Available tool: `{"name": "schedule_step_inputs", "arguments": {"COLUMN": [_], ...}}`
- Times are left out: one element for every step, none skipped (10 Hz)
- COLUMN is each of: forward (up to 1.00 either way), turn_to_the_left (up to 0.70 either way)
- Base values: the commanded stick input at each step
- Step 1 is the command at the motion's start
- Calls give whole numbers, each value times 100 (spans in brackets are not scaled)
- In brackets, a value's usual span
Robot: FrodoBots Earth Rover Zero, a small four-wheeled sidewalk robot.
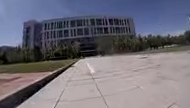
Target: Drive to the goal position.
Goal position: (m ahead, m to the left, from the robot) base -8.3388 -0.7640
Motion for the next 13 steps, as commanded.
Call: {"name": "schedule_step_inputs", "arguments": {"forward": [85,85,85,85,85,85,85,85,85,85,85,85,85], "turn_to_the_left": [2,2,2,2,2,2,2,2,2,2,2,2,-12]}}
